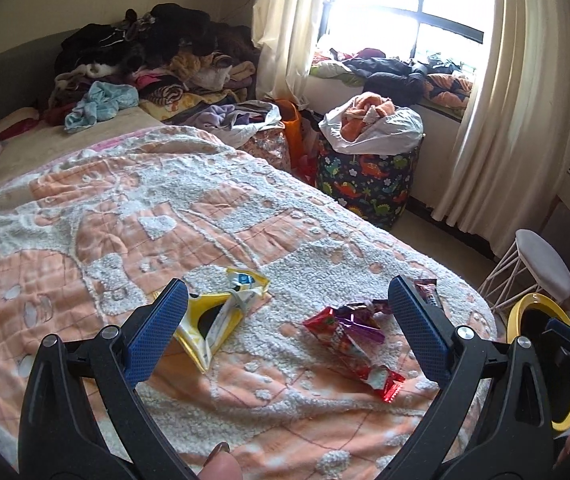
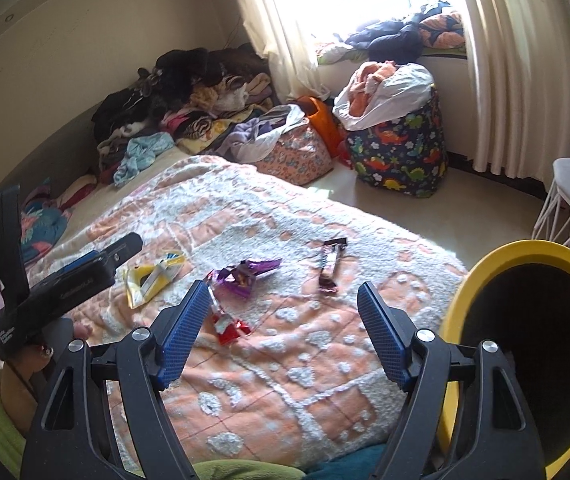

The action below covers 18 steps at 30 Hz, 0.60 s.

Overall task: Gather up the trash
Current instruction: 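Grasp the yellow snack packet with the left tool while the right tool grasps the red wrapper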

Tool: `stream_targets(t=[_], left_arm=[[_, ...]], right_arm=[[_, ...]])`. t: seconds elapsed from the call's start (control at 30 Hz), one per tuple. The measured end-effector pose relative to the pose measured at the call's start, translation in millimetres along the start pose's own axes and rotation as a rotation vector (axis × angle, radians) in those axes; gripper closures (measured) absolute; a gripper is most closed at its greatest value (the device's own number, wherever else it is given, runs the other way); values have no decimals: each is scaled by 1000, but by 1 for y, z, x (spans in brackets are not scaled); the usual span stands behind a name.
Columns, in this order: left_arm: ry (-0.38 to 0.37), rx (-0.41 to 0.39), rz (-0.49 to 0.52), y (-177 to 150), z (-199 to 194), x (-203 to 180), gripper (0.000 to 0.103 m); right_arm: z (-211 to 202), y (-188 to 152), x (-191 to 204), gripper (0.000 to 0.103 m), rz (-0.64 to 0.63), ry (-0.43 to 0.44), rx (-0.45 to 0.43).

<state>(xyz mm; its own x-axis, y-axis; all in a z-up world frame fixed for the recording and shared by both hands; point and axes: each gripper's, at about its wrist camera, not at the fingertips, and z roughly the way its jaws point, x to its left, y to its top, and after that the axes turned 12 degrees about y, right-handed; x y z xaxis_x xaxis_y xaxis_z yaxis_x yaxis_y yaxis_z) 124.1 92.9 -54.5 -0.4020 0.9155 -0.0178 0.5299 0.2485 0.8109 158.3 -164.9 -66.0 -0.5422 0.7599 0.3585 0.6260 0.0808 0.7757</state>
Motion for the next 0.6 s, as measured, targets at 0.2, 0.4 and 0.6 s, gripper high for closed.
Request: stream_targets(t=[0.2, 0.4, 0.6], left_arm=[[49, 38, -54, -4, 18, 29, 11], [72, 92, -109, -12, 38, 52, 11], [54, 158, -160, -23, 57, 66, 12]], right_arm=[[37, -6, 17, 40, -31, 36, 81], [75, -13, 30, 57, -75, 69, 183], [110, -21, 34, 57, -107, 70, 267]])
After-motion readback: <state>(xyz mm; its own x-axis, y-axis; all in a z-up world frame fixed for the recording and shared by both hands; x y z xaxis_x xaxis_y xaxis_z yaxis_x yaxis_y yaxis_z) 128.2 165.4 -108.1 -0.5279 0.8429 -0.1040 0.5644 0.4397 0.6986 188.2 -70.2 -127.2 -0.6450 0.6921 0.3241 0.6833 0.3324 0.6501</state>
